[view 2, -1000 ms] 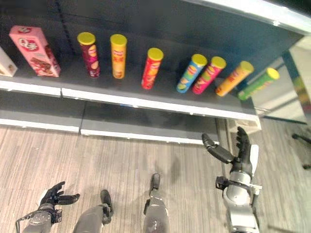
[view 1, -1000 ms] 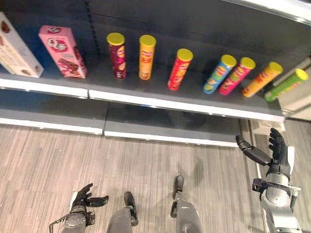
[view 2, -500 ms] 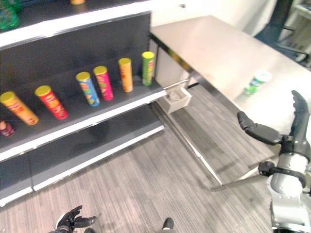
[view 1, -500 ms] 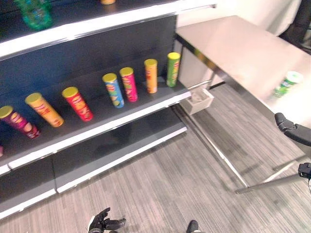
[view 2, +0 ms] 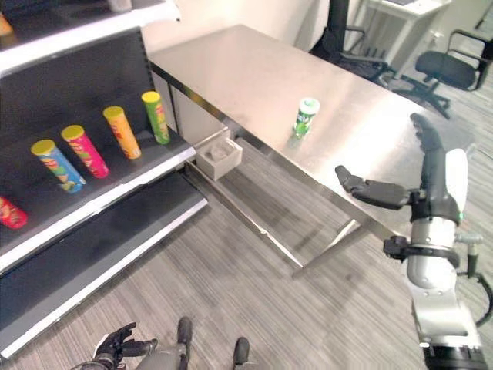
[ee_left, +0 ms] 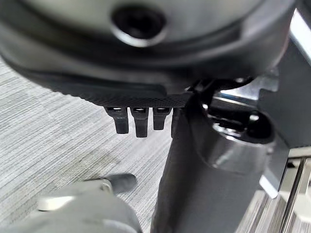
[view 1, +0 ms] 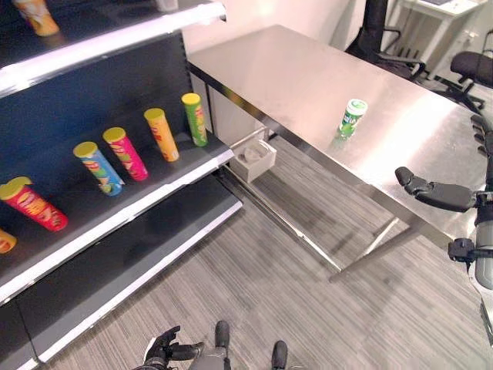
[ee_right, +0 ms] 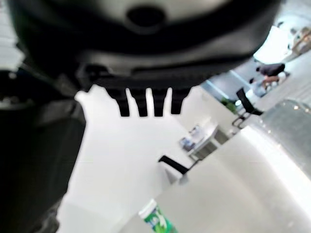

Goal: Put the goods on the table back onto the shelves and tidy them up.

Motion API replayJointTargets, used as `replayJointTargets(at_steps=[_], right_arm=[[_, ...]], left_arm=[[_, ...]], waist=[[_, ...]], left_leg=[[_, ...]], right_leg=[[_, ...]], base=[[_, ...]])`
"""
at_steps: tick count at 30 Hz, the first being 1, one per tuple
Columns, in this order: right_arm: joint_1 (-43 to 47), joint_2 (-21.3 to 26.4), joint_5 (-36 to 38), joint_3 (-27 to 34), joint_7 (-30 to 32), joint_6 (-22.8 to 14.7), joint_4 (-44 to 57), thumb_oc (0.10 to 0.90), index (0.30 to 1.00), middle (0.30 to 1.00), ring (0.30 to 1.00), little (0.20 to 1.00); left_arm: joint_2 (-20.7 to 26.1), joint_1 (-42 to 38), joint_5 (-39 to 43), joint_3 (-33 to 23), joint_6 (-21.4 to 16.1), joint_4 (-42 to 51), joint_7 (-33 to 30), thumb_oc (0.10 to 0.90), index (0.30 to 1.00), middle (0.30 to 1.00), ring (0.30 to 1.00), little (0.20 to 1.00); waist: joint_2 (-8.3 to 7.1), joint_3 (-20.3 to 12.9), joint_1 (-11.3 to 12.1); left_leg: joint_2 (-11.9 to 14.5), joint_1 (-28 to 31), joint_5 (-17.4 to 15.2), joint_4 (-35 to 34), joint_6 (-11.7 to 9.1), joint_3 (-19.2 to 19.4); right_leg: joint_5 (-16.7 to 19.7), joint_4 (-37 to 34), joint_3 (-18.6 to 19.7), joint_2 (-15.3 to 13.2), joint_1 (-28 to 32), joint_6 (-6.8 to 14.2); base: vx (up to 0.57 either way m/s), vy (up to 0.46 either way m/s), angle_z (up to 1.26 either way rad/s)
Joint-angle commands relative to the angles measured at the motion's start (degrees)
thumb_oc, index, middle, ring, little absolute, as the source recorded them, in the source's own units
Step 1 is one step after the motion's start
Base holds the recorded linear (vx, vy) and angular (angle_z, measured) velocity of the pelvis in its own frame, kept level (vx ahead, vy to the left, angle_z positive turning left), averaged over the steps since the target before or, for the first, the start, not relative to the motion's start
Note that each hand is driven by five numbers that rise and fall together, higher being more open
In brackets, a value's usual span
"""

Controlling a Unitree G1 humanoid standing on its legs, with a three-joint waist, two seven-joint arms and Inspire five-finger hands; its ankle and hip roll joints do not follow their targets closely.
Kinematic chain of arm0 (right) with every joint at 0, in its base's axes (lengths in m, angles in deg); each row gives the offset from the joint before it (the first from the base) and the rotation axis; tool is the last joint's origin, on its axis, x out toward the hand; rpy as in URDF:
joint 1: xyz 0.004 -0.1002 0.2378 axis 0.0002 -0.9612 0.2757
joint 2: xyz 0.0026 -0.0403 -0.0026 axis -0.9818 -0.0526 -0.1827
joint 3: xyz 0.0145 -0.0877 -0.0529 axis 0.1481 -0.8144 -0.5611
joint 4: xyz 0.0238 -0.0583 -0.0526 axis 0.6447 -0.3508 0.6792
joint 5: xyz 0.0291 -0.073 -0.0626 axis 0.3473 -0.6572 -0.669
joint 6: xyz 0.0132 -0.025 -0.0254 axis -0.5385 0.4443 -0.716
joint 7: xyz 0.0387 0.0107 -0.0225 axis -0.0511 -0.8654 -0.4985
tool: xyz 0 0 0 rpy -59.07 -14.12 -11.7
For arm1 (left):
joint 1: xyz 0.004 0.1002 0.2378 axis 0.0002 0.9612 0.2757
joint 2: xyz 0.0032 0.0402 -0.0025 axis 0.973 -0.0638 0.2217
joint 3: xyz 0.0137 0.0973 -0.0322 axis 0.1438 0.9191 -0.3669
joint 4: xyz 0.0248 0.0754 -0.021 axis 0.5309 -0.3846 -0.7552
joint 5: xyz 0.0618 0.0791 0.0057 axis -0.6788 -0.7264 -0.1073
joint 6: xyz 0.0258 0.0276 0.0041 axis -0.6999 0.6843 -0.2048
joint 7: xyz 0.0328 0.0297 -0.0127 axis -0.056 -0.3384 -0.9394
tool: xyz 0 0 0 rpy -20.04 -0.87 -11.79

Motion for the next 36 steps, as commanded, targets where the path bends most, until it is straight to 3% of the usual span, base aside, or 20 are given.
replayJointTargets(at_steps=[1,6,9,11,12,13,15,17,19,21,23,26,36], right_arm=[[9.4,4.98,0.06,1.42,2.74,-5.02,0.99,0.8,0.9,0.9,0.9,0.9],[10.74,4.41,-0.76,-0.99,1.18,-3.95,-0.54,0.8,0.9,0.9,0.9,0.9],[10.48,3.3,-1.58,-1.27,0.43,-3.1,-1.18,0.8,0.9,0.9,0.9,0.9],[10.12,2.62,-1.84,-1.02,-0.18,-2.56,-0.9,0.8,0.9,0.9,0.9,0.9],[10.08,2.58,-1.86,-0.95,-0.21,-2.52,-0.83,0.8,0.9,0.9,0.9,0.9],[10.47,2.17,-1.43,-1.18,-0.27,-2.45,-0.74,0.8,0.9,0.9,0.9,0.9],[10.35,1.61,-1.06,-1.25,-0.04,-2.64,-1.36,0.8,0.9,0.9,0.9,0.9],[9.47,1.28,-0.68,-0.8,-0.26,-2.42,-1.55,0.8,0.9,0.9,0.9,0.9],[8.93,1.66,-0.26,-0.28,-0.31,-2.08,-1.92,0.8,0.9,0.9,0.9,0.9],[8.92,2.29,0.26,0.29,0.17,-1.8,-2.33,0.8,0.9,0.9,0.9,0.9],[7.61,2.8,0.26,1.16,0.16,-1.23,-2.9,0.8,0.9,0.9,0.9,0.9],[5.45,2.41,0.8,2.51,-0.69,-1.21,-2.65,0.8,0.9,0.9,0.9,0.9],[5.41,3.68,5.15,3.21,-0.87,-1.52,-7.17,0.8,0.9,0.9,0.9,0.9]], left_arm=[[3.78,-0.14,-1.64,0.66,-1.58,0.04,-0.89,0.8,0.9,0.9,0.9,0.9],[3.49,0.84,-1.98,-0.07,-1.26,-2.49,-0.57,0.8,0.9,0.9,0.9,0.9],[4.17,0.95,-1.69,-0.48,-0.95,-2.24,-0.47,0.8,0.9,0.9,0.9,0.9],[4.69,0.79,-1.75,-0.27,-0.8,-1.48,-0.5,0.8,0.9,0.9,0.9,0.9],[4.71,0.77,-1.75,-0.27,-0.77,-1.45,-0.5,0.8,0.9,0.9,0.9,0.9],[5.29,0.62,-1.14,-0.13,-0.69,-0.47,-0.6,0.8,0.9,0.9,0.9,0.9],[5.76,0.95,-0.81,-0.08,-0.64,0.49,-0.53,0.8,0.9,0.9,0.9,0.9],[5.92,0.99,-0.68,-0.15,-0.75,1.43,-0.46,0.8,0.9,0.9,0.9,0.9],[5.95,0.22,-0.64,0.26,-1.15,2.17,-0.53,0.8,0.9,0.9,0.9,0.9],[6.25,-0.57,-0.39,0.51,-1.3,2.8,-0.68,0.8,0.9,0.9,0.9,0.9],[6.3,-0.42,-0.71,0.21,-1.24,2.68,-0.58,0.8,0.9,0.9,0.9,0.9],[5.67,0.28,-0.33,-0.12,-1.28,3.17,-0.48,0.8,0.9,0.9,0.9,0.9],[4.56,2.77,1.73,0.9,-0.7,4.61,0.13,0.8,0.9,0.9,0.9,0.9]], waist=[[-1.18,-0.25,4.1],[-1.88,-2.6,4.3],[-2.32,-2.29,4.92],[-2.27,-1.19,4.34],[-2.44,-1.13,4.43],[-1.6,0.73,3.77],[-1.29,1.14,3.87],[-1.65,0.97,3.93],[-2.23,1.27,3.49],[-3.24,1.56,2.85],[-4.33,1.08,2.45],[-5.25,-0.47,2.51],[-4.2,-1.14,3.17]], left_leg=[[-0.38,0.11,3.19,0.31,1.1,0.92],[-0.08,4.95,1.58,-1.71,2.68,3.88],[-0.23,7.52,-0.25,-1.57,4.7,5.33],[-0.57,9.54,-1.33,-1.49,6.17,5.16],[-0.78,9.54,-1.32,-1.49,6.27,5.27],[-0.52,11.06,-1.74,-1.4,7.49,5.22],[-0.45,12.08,-2.12,-2.1,7.75,4.82],[-0.32,12.6,-2.88,-2.61,6.96,3.74],[-0.61,12.58,-3.82,-2.46,5.93,1.86],[-1.34,12.4,-4.76,-2.14,5.11,0.25],[-1.58,12.3,-5.89,-1.51,4.68,-0.89],[-0.63,12.4,-6.03,-1.57,3.92,-1.97],[4.33,11.76,-4.62,-2.88,0.24,-4.25]], right_leg=[[-5.46,2.5,1.22,3.14,3.83,3.7],[-7.62,5.31,3.28,0.96,5.06,4.38],[-9.41,17.27,2.81,-0.72,1.59,6.14],[-6.76,26.44,2.6,-1.78,-2.1,8.04],[-7.09,27.21,2.77,-2.02,-2.5,8.16],[-2.99,35.78,1.96,-3.23,-6.34,8.36],[-3.09,39.8,1.26,-4.7,-8.91,7.83],[-3.89,35.23,1.08,-6.99,-10.04,7.21],[-4.15,23.88,2.67,-7.68,-10.15,7.19],[-0.46,11.78,5.79,-7.38,-10.59,8.3],[1.6,5.13,7.53,-7.24,-8.18,9.43],[3.48,3.82,7.36,-6.7,-6.29,8.95],[1.26,0.96,0.36,-4.4,-2.54,7.26]], base=[[0.19,0.129,-0.62],[0.22,0.178,-0.45],[0.15,0.161,-0.41],[0.08,0.111,-0.21],[0.05,0.134,-0.09],[0.01,0.094,0.07],[0.08,0.076,0.11],[0.16,-0.06,0.1],[0.14,-0.181,0.05],[0.14,-0.197,0.19],[0.13,-0.128,0.5],[0.19,-0.202,1.15],[0.09,-0.135,0.35]])
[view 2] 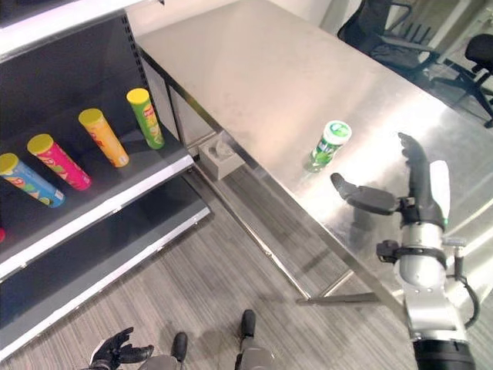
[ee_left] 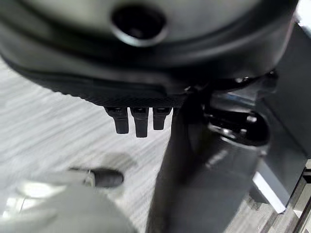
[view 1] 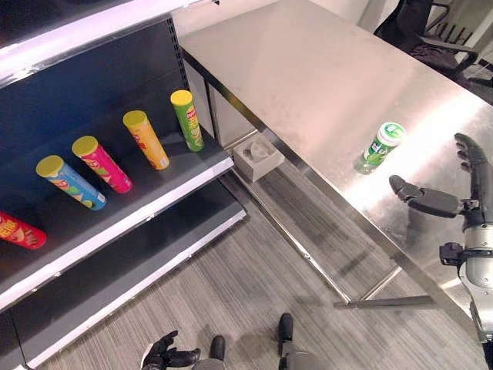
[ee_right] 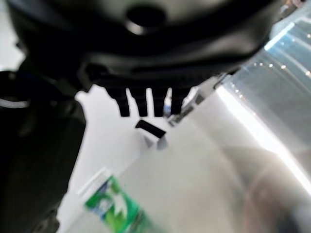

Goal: Put the goods on the table back onto the shelves and tidy them up.

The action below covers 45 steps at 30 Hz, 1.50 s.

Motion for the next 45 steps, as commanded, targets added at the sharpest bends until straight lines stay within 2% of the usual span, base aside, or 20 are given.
replayJointTargets(at_steps=[1,8,10,11,20,21,22,23,38,45], right_arm=[[3.29,5.17,2.45,3.97,2.86,-4.14,0.8,0.8,0.9,0.9,0.9,0.9],[5.79,6.38,5.04,2.57,3.34,-4.17,-4.3,0.8,0.9,0.9,0.9,0.9],[5.94,6.83,5.5,2.8,3.61,-4.28,-5.21,0.8,0.9,0.9,0.9,0.9],[5.35,7.09,5.89,3.93,3.99,-4.28,-5.68,0.8,0.9,0.9,0.9,0.9],[8.62,8.07,7.02,2.28,4.93,-3.91,-10.76,0.8,0.9,0.9,0.9,0.9],[9.2,8.32,6.67,1.86,5.25,-3.74,-11.76,0.59,0.585,0.585,0.585,0.585],[9.46,8.36,6.62,1.7,5.41,-3.74,-12.02,0.515,0.472,0.472,0.472,0.472],[9.78,8.54,6.46,1.62,5.55,-3.65,-12.23,0.4,0.3,0.3,0.3,0.3],[9.58,9.58,6.75,2.51,5.24,-4.05,-12.66,0.4,0.3,0.3,0.3,0.3],[7.44,9.7,4.67,5.24,5.17,-4.4,-8.1,0.4,0.3,0.3,0.3,0.3]], left_arm=[[5.1,-0.52,1.35,1.26,-1.63,0.15,0.12,0.8,0.9,0.9,0.9,0.9],[5.37,0.27,2.49,0.38,-1.31,-2.18,-0.31,0.8,0.9,0.9,0.9,0.9],[5.2,0.14,2.64,0.31,-1.17,-2.89,-0.41,0.8,0.9,0.9,0.9,0.9],[4.89,0.22,2.56,0.39,-1.07,-2.48,-0.39,0.8,0.9,0.9,0.9,0.9],[4.91,1.99,4.37,-0.39,-1.21,-1.26,-0.76,0.8,0.9,0.9,0.9,0.9],[4.81,2.36,4.7,-0.63,-1.24,-1.19,-0.84,0.8,0.9,0.9,0.9,0.9],[4.8,2.36,4.68,-0.59,-1.26,-1.44,-0.86,0.8,0.9,0.9,0.9,0.9],[4.76,2.45,4.74,-0.75,-1.27,-1.53,-0.98,0.8,0.9,0.9,0.9,0.9],[4.54,2.99,4.66,-1.02,-1.22,-2.02,-0.84,0.8,0.9,0.9,0.9,0.9],[4.7,3.06,4.18,-2.09,-1.13,-1.61,-0.65,0.8,0.9,0.9,0.9,0.9]], waist=[[-3.75,-4.98,1.38],[-2.24,-4.05,2.17],[-1.95,-4.02,1.98],[-1.61,-4.06,1.86],[-1.54,-4.4,2.79],[-1.48,-4.35,2.96],[-1.48,-4.34,3.0],[-1.44,-4.33,3.06],[-1.54,-4.87,2.82],[-1.75,-5.67,2.39]], left_leg=[[-0.54,-3.2,-2.51,1.02,-1.01,1.61],[1.23,-3.93,0.14,-1.07,-3.01,-0.31],[1.52,-4.31,0.61,-1.38,-3.39,-0.18],[1.59,-5.06,0.85,-0.89,-3.55,1.34],[1.08,-3.86,0.63,-2.2,-3.17,2.26],[0.98,-3.72,0.56,-2.28,-3.09,2.18],[0.92,-3.7,0.53,-2.31,-3.05,2.15],[0.81,-3.63,0.47,-2.35,-2.97,2.09],[0.45,-2.36,-0.45,-2.51,-2.44,2.35],[0.84,-1.39,-0.94,-2.49,-2.48,2.96]], right_leg=[[-5.77,0.94,-2.28,-3.56,1.57,5.78],[-7.82,1.43,-5.12,-2.41,2.02,4.44],[-8.04,1.25,-6.65,-2.57,2.36,4.36],[-8.08,0.61,-8.57,-3.22,3.19,4.61],[-8.14,0.64,-8.0,-3.3,3.66,4.83],[-8.15,0.72,-8.06,-3.43,3.71,4.87],[-8.15,0.76,-8.08,-3.46,3.7,4.89],[-8.13,0.79,-8.1,-3.52,3.67,4.95],[-8.21,0.89,-7.38,-3.76,4.26,5.17],[-8.53,0.78,-6.96,-3.64,5.07,5.17]], base=[[0.09,-0.141,0.33],[0.06,-0.1,0.32],[0.06,-0.053,0.42],[0.09,-0.01,0.51],[0.05,0.015,0.1],[0.04,0.025,-0.04],[0.03,0.025,-0.03],[0.0,0.0,0.0],[0.0,0.002,-0.01],[0.0,0.0,0.0]])
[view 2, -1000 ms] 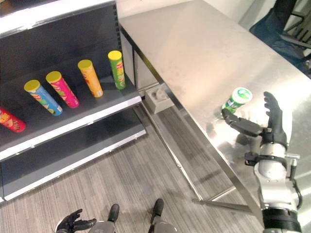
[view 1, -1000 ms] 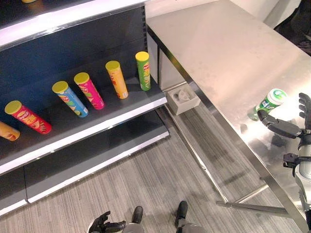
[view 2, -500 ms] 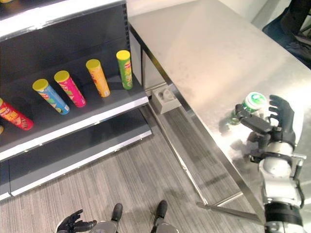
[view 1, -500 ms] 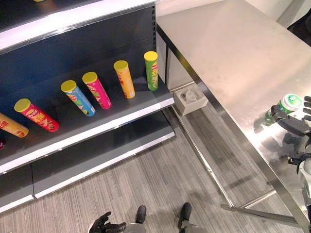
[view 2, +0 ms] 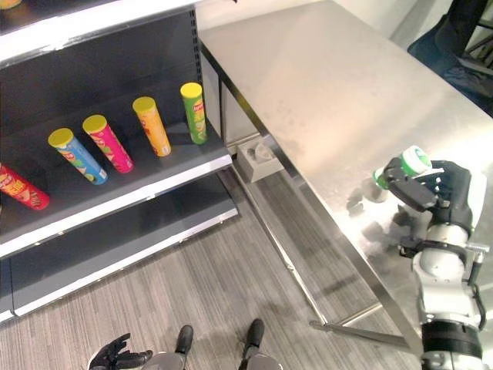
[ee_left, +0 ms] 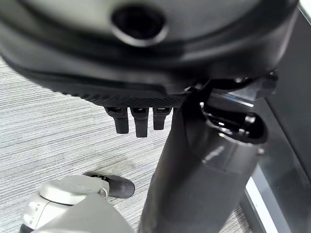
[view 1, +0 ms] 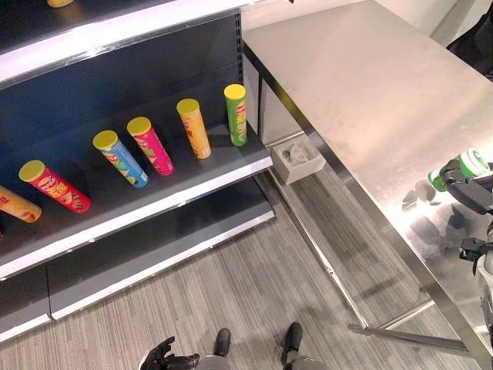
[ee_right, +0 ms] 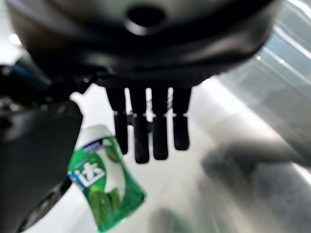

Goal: Put the goods on the table back onto the shelves and tidy them up.

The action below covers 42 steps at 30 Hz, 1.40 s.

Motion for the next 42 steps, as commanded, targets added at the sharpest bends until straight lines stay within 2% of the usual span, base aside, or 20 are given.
replayJointTargets(at_steps=[1,7,10,13,15,17,19,20,22,23,24,27,33,34,36,38,40,42], right_arm=[[2.67,8.1,-2.19,4.43,1.72,-4.61,7.05,0.4,0.3,0.3,0.3,0.3],[4.24,12.4,-1.01,4.03,-2.3,-7.56,16.96,0.4,0.3,0.3,0.3,0.3],[4.96,13.89,2.21,4.13,-4.31,-8.99,19.89,0.4,0.3,0.3,0.3,0.3],[7.85,13.47,7.57,2.73,-5.62,-11.0,20.64,0.4,0.3,0.3,0.3,0.3],[10.96,12.48,10.5,1.33,-5.6,-12.12,21.45,0.4,0.3,0.3,0.3,0.3],[13.45,12.66,11.88,1.07,-5.06,-13.12,22.93,0.4,0.3,0.3,0.3,0.3],[14.23,13.0,11.96,0.75,-4.82,-12.93,23.03,0.4,0.3,0.3,0.3,0.3],[14.23,13.13,12.54,1.23,-4.73,-12.82,23.83,0.4,0.3,0.3,0.3,0.3],[12.99,12.63,15.06,2.7,-5.49,-13.19,25.21,0.4,0.3,0.3,0.3,0.3],[12.63,12.3,15.5,2.63,-5.72,-13.45,25.74,0.4,0.3,0.3,0.3,0.3],[12.29,11.74,16.08,2.37,-6.27,-12.9,25.77,0.4,0.3,0.3,0.3,0.3],[10.7,10.47,16.62,3.35,-7.24,-12.22,26.93,0.4,0.3,0.3,0.3,0.3],[15.12,10.96,17.09,0.33,-6.88,-12.55,27.56,0.4,0.3,0.3,0.3,0.3],[17.6,10.98,18.0,-1.65,-7.08,-12.66,27.32,0.4,0.3,0.3,0.3,0.3],[19.74,9.48,20.81,-3.41,-7.89,-13.18,27.45,0.4,0.3,0.3,0.3,0.3],[21.28,9.37,22.51,-4.95,-8.33,-12.95,27.75,0.4,0.3,0.3,0.3,0.3],[21.93,9.4,23.1,-5.67,-8.42,-13.21,27.79,0.4,0.3,0.3,0.3,0.3],[21.41,10.44,23.05,-5.61,-8.44,-12.99,27.51,0.4,0.3,0.3,0.3,0.3]], left_arm=[[4.45,1.2,0.65,-0.26,-1.21,-0.76,-0.37,0.8,0.9,0.9,0.9,0.9],[4.7,1.01,0.4,-0.56,-1.62,0.54,0.12,0.8,0.9,0.9,0.9,0.9],[4.67,1.18,0.8,-0.14,-1.77,1.48,0.74,0.8,0.9,0.9,0.9,0.9],[4.54,1.46,1.71,0.51,-1.84,2.37,1.39,0.8,0.9,0.9,0.9,0.9],[4.52,1.06,2.8,1.0,-2.03,3.3,1.42,0.8,0.9,0.9,0.9,0.9],[4.79,-0.16,3.47,1.64,-2.27,4.63,1.22,0.8,0.9,0.9,0.9,0.9],[4.74,-0.48,3.74,1.75,-2.34,5.03,1.23,0.8,0.9,0.9,0.9,0.9],[4.53,-0.53,2.91,2.16,-2.06,5.1,1.57,0.8,0.9,0.9,0.9,0.9],[4.88,-1.02,0.68,2.83,-1.7,3.96,2.02,0.8,0.9,0.9,0.9,0.9],[5.13,-1.32,-0.34,3.1,-1.35,3.47,2.41,0.8,0.9,0.9,0.9,0.9],[5.13,-1.26,-1.55,3.15,-1.17,2.0,2.45,0.8,0.9,0.9,0.9,0.9],[4.95,-1.84,-5.41,3.55,-1.03,-2.19,2.6,0.8,0.9,0.9,0.9,0.9],[6.4,-2.36,-6.83,2.84,-1.51,-5.67,1.36,0.8,0.9,0.9,0.9,0.9],[6.99,-2.44,-6.47,2.22,-1.54,-6.83,0.84,0.8,0.9,0.9,0.9,0.9],[7.62,-2.69,-6.4,2.13,-1.5,-7.69,0.45,0.8,0.9,0.9,0.9,0.9],[8.01,-3.1,-5.85,1.73,-1.33,-7.77,-0.04,0.8,0.9,0.9,0.9,0.9],[8.46,-3.47,-5.72,2.18,-1.5,-6.83,-0.1,0.8,0.9,0.9,0.9,0.9],[8.52,-3.61,-4.78,2.24,-1.67,-5.35,0.03,0.8,0.9,0.9,0.9,0.9]], waist=[[-4.1,-4.7,0.59],[-4.72,-5.57,0.85],[-4.95,-6.13,0.91],[-5.08,-6.55,1.26],[-5.36,-5.13,1.71],[-6.04,-2.79,2.17],[-6.23,-2.53,2.02],[-6.3,-2.88,1.4],[-5.69,-3.24,1.16],[-5.18,-3.71,1.03],[-4.63,-4.39,0.95],[-3.68,-6.81,0.24],[-4.87,-8.3,1.06],[-5.23,-8.48,1.61],[-5.28,-8.42,2.1],[-5.15,-7.38,2.12],[-4.61,-6.33,2.01],[-4.48,-5.81,1.68]], left_leg=[[0.99,0.74,-2.51,-0.25,-0.61,5.63],[2.05,1.61,-2.35,0.27,-1.42,5.75],[2.97,1.55,-1.87,0.1,-2.24,5.37],[3.9,1.27,-1.83,0.56,-2.61,5.01],[3.59,-2.35,-2.68,7.67,-3.03,4.48],[2.09,-8.04,-1.2,15.66,-4.33,4.61],[2.39,-9.68,-0.6,17.24,-4.13,6.0],[5.81,-10.05,-0.28,14.69,-2.9,11.78],[9.58,-10.88,3.93,9.68,-2.96,18.68],[10.69,-10.47,5.3,6.82,-3.02,20.91],[10.87,-8.92,5.34,4.04,-2.89,21.84],[8.95,-5.84,4.98,0.61,-2.61,22.41],[3.58,-4.8,1.76,1.53,-0.14,22.46],[1.5,-4.19,0.62,1.34,1.11,22.29],[-0.26,-3.37,-0.05,0.71,2.17,22.06],[-3.09,-1.9,-1.02,0.19,4.14,20.85],[-3.64,-1.19,-1.47,-0.17,4.85,19.85],[-3.78,-0.98,-1.65,-0.29,4.72,18.83]], right_leg=[[-6.47,0.78,1.56,-2.18,3.46,4.59],[-7.46,0.83,1.8,-1.25,4.5,3.98],[-8.04,0.79,1.36,-0.54,4.93,3.55],[-8.85,0.8,1.16,0.27,5.26,3.02],[-9.43,1.06,1.19,0.17,5.57,2.38],[-9.0,1.17,-0.11,-1.04,5.76,1.91],[-8.92,1.08,-1.1,-1.36,5.82,1.89],[-9.09,0.73,-2.94,-1.9,6.44,2.56],[-8.93,0.79,-4.73,-2.62,6.81,3.54],[-8.59,0.89,-5.64,-2.99,6.6,3.94],[-8.77,0.99,-6.04,-3.06,6.82,4.45],[-8.36,1.42,-6.63,-5.23,7.45,5.81],[-7.01,4.3,-4.79,-11.23,6.57,7.95],[-6.49,6.73,-4.3,-13.24,5.87,8.47],[-5.58,10.52,-3.92,-15.33,4.87,8.88],[-0.76,18.88,-2.71,-18.82,2.58,8.81],[0.03,23.21,-1.84,-18.79,0.61,8.28],[-1.87,22.54,-0.65,-16.49,-1.32,7.73]], base=[[0.0,-0.032,-0.03],[-0.01,-0.06,-0.05],[-0.02,-0.083,0.04],[-0.02,-0.085,0.08],[-0.13,-0.069,0.03],[-0.19,-0.014,0.2],[-0.06,0.037,0.64],[0.01,0.103,0.67],[0.02,0.163,0.62],[0.05,0.204,0.89],[0.09,0.252,0.84],[0.13,0.298,0.32],[0.08,0.254,-0.06],[0.09,0.344,0.21],[0.08,0.325,0.16],[0.04,0.305,0.31],[0.01,0.15,0.28],[0.0,0.052,0.35]])
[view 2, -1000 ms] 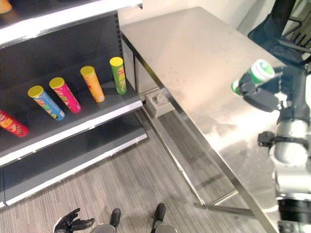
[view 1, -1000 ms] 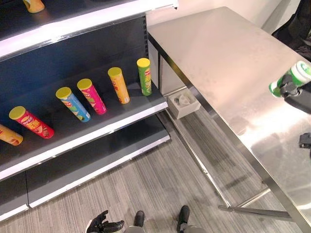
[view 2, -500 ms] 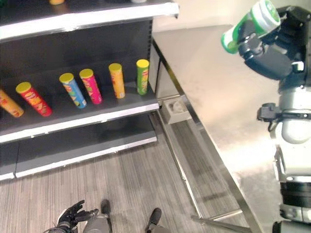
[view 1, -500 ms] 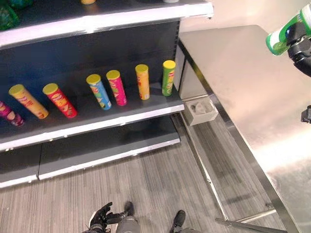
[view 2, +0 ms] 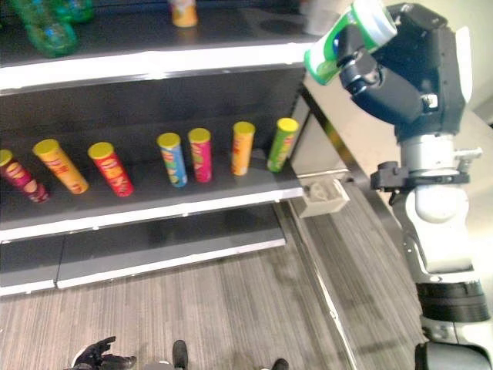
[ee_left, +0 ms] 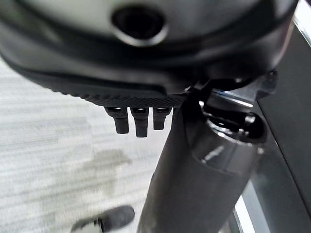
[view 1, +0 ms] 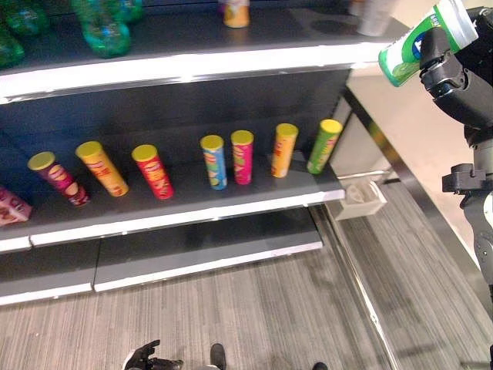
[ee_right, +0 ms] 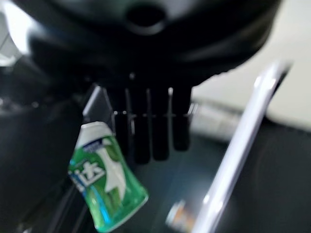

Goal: Put the goods on the table back onto the shelves and tidy them up.

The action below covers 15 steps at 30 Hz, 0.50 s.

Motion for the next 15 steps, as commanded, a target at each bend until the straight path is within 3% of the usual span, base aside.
replayJointTargets(at_steps=[1,2,5,6,8,15], right_arm=[[7.42,4.61,2.45,4.6,0.98,-5.43,0.61,0.4,0.3,0.3,0.3,0.3],[8.19,5.69,2.73,3.85,1.3,-5.16,-0.13,0.4,0.3,0.3,0.3,0.3],[9.88,6.9,3.06,1.91,2.8,-6.33,-2.77,0.4,0.3,0.3,0.3,0.3],[10.56,7.96,2.23,1.5,1.69,-4.35,-2.8,0.4,0.3,0.3,0.3,0.3],[11.99,7.67,2.59,0.43,1.62,-4.56,-2.54,0.4,0.3,0.3,0.3,0.3],[15.44,8.93,2.96,-2.5,1.31,-4.75,-3.8,0.4,0.3,0.3,0.3,0.3]], left_arm=[[1.47,0.96,0.9,1.06,-1.62,3.27,-0.98,0.8,0.9,0.9,0.9,0.9],[1.15,0.81,2.07,1.29,-1.77,4.51,-0.76,0.8,0.9,0.9,0.9,0.9],[1.19,0.23,2.76,2.0,-1.66,4.9,-0.87,0.8,0.9,0.9,0.9,0.9],[1.38,0.54,2.41,1.95,-1.86,5.63,-0.55,0.8,0.9,0.9,0.9,0.9],[1.04,0.46,3.38,1.95,-1.85,6.69,-0.46,0.8,0.9,0.9,0.9,0.9],[-0.52,2.28,3.63,2.27,-1.64,6.01,-0.16,0.8,0.9,0.9,0.9,0.9]], waist=[[0.69,-1.3,0.15],[0.84,-0.88,-0.34],[-0.31,0.68,-0.86],[-1.07,0.59,-0.69],[-1.8,0.09,-0.41],[-2.84,-2.96,0.63]], left_leg=[[1.59,-1.02,-3.86,-0.76,-2.31,-2.81],[1.56,-0.67,-3.79,-0.72,-2.58,-4.17],[0.76,0.28,-5.12,0.17,-2.9,-6.46],[0.38,-0.33,-5.39,1.48,-3.06,-7.78],[0.25,-1.37,-5.38,2.22,-3.09,-8.91],[1.75,-1.94,-5.36,2.28,-4.29,-10.67]], right_leg=[[-6.09,4.23,3.84,3.78,-0.26,4.8],[-8.74,0.17,5.68,7.17,-1.32,4.23],[-8.81,-9.52,10.77,11.63,-2.39,4.62],[-8.86,-12.26,12.22,11.95,-0.67,5.43],[-7.53,-12.43,13.18,12.32,-0.38,5.37],[-7.44,-16.12,10.34,12.95,2.88,4.85]], base=[[0.04,-0.009,0.51],[0.06,-0.041,0.49],[0.09,-0.079,0.27],[0.05,-0.093,0.21],[0.02,-0.089,0.65],[0.1,-0.101,0.32]])
